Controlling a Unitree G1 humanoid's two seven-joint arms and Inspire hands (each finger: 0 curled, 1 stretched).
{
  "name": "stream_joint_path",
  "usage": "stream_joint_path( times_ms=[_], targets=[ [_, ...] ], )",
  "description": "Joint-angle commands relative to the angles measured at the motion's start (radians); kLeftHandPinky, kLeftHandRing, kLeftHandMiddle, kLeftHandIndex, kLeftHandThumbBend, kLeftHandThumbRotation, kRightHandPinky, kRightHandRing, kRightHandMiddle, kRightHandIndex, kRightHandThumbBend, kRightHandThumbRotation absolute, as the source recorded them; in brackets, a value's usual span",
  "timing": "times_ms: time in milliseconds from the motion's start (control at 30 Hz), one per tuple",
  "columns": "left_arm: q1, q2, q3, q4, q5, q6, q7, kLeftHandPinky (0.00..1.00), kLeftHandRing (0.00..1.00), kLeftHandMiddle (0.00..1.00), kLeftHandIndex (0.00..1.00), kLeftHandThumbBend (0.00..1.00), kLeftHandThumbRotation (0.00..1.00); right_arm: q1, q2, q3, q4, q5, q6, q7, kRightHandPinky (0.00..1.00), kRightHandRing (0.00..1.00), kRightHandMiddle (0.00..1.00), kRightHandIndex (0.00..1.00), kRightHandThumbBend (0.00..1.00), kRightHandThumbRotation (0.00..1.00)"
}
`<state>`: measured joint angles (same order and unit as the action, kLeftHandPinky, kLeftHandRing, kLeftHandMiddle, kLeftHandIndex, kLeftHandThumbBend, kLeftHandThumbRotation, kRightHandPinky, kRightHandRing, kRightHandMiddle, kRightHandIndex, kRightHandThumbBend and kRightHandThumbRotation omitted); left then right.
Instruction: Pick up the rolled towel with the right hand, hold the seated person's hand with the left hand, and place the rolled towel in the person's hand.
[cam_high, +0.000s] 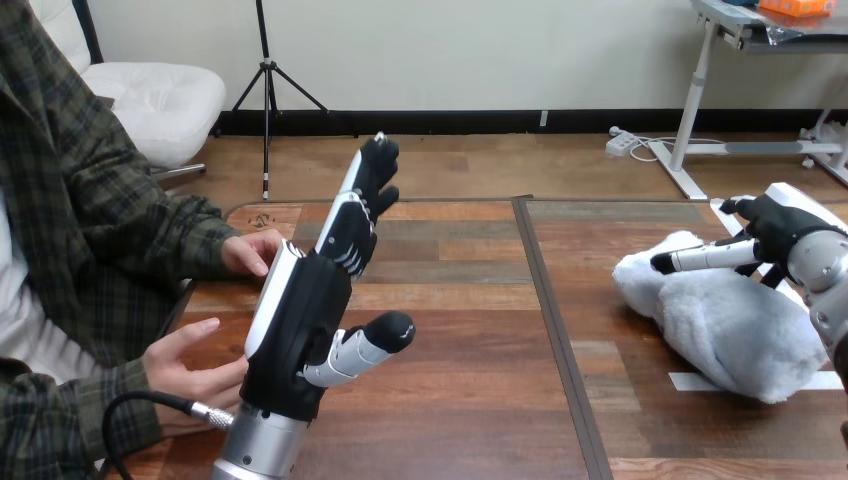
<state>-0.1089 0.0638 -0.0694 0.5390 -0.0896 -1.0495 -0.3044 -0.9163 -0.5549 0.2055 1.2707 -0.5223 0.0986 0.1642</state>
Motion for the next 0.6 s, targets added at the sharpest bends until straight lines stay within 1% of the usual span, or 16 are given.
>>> stream_joint_path(
  times_ms=[0, 67, 100, 167, 333, 567],
  targets=[
    [-0.014, -0.005, -0.01, -0.047, -0.019, -0.002, -0.006, 0.97, 0.99, 1.0, 1.0, 1.0, 0.8, -0.049, 0.005, 0.042, 0.045, -0.024, 0.009, 0.02, 0.52, 0.72, 0.79, 0.95, 1.0, 0.47],
    [-0.011, -0.006, -0.009, -0.049, -0.018, -0.003, -0.007, 0.97, 0.99, 1.0, 1.0, 1.0, 0.8, -0.049, 0.004, 0.051, 0.05, -0.027, 0.006, 0.024, 0.6, 0.79, 0.84, 0.96, 1.0, 0.48],
    [-0.009, -0.006, -0.01, -0.051, -0.018, -0.003, -0.007, 0.98, 0.99, 1.0, 1.0, 1.0, 0.8, -0.049, 0.005, 0.058, 0.052, -0.031, 0.003, 0.026, 0.65, 0.83, 0.88, 0.96, 1.0, 0.49],
    [-0.006, -0.006, -0.01, -0.053, -0.019, -0.003, -0.007, 0.98, 0.99, 1.0, 1.0, 1.0, 0.8, -0.049, 0.005, 0.066, 0.054, -0.034, -0.001, 0.028, 0.69, 0.86, 0.9, 0.96, 1.0, 0.49],
    [-0.001, -0.004, -0.009, -0.055, -0.017, -0.007, -0.008, 0.98, 1.0, 1.0, 1.0, 1.0, 0.81, -0.046, 0.008, 0.087, 0.063, -0.049, 0.001, 0.019, 0.74, 0.88, 0.92, 0.95, 1.0, 0.5],
    [0.013, -0.001, -0.008, -0.069, -0.015, -0.002, -0.009, 0.98, 1.0, 1.0, 1.0, 1.0, 0.81, -0.041, 0.006, 0.098, 0.068, -0.05, -0.007, 0.014, 0.77, 0.9, 0.93, 0.95, 1.0, 0.5]
  ],
)
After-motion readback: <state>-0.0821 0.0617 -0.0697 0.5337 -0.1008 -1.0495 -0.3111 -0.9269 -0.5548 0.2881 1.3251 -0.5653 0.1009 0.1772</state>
